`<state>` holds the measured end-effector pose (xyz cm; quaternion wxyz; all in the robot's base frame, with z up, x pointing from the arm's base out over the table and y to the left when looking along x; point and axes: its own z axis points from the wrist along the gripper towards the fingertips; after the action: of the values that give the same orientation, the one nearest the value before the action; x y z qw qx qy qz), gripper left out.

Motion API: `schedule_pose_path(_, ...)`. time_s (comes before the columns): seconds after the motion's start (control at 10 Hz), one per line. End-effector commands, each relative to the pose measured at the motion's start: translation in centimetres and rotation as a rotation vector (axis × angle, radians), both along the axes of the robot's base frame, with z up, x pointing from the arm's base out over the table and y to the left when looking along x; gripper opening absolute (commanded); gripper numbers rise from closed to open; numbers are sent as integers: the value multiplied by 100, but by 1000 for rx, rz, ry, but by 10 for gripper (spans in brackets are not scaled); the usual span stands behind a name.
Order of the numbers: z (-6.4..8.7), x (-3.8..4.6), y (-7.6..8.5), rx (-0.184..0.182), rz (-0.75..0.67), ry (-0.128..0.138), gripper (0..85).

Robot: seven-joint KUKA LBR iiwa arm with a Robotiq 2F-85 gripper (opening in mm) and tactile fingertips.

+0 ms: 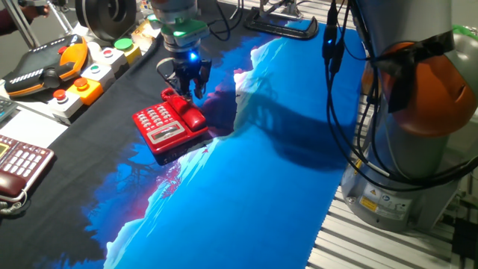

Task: Place the handset of the telephone on the corresponding phone cradle

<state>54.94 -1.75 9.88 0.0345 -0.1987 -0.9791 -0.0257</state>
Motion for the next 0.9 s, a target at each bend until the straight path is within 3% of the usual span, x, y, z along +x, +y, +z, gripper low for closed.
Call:
schedule_pose_path(0.0,-13,-5,0,0,1,-1,293)
schedule_pose_path(0.8,-13,-38,-15,3,3,-1,287)
